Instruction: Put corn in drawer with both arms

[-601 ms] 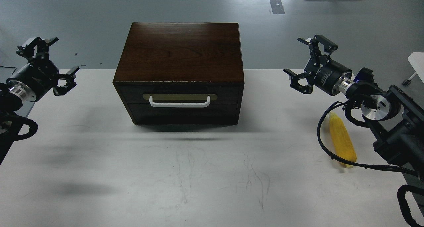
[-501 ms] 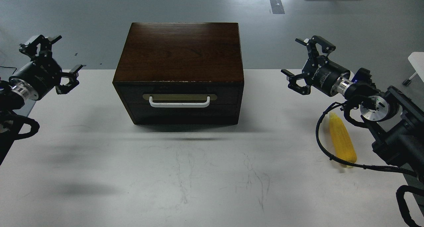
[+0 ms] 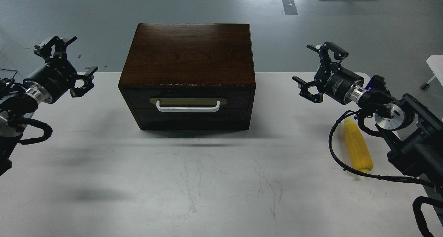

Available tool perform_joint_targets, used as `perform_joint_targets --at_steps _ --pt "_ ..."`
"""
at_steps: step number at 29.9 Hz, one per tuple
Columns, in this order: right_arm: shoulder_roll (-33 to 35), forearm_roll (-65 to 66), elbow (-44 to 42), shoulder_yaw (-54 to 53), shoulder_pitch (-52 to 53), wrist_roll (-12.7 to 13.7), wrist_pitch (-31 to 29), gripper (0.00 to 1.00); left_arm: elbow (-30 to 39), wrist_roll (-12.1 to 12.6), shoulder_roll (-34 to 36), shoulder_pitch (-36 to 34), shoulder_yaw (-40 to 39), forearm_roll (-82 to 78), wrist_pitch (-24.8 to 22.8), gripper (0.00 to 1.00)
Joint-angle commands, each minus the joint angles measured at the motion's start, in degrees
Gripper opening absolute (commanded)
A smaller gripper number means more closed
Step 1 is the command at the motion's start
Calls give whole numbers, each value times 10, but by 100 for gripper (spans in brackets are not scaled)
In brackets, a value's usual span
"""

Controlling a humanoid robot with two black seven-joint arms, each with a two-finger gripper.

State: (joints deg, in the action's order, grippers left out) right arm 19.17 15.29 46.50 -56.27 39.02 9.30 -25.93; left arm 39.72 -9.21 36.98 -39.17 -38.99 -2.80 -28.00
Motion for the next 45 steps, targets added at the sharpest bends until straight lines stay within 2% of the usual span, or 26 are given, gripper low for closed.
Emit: perform_joint_targets --at_steps 1,8,14,21,25,35,42,44,45 --pt "-1 0 0 0 0 -1 0 100 0 -3 -6 0 -2 1 0 99" --pt "2 0 0 1 1 -1 5 100 2 -12 -16 1 -1 0 0 99" --pt "30 -3 2 -1 12 -6 5 100 59 -12 -8 9 0 0 0 99" --pt "49 -3 22 12 14 1 2 100 67 -12 -2 14 0 0 0 99" --pt "53 -3 36 21 14 0 2 100 94 -12 19 23 0 -1 0 99" --pt "53 -3 37 20 3 -1 5 100 99 -14 30 43 -1 -2 0 99" --pt "53 -3 38 21 -1 -1 6 100 98 -60 52 42 -1 -8 0 99" --pt "52 -3 37 21 -1 -2 6 100 108 -82 75 41 -1 -12 0 99" --pt "53 -3 37 21 -1 -2 6 100 117 -103 93 40 0 -30 0 99"
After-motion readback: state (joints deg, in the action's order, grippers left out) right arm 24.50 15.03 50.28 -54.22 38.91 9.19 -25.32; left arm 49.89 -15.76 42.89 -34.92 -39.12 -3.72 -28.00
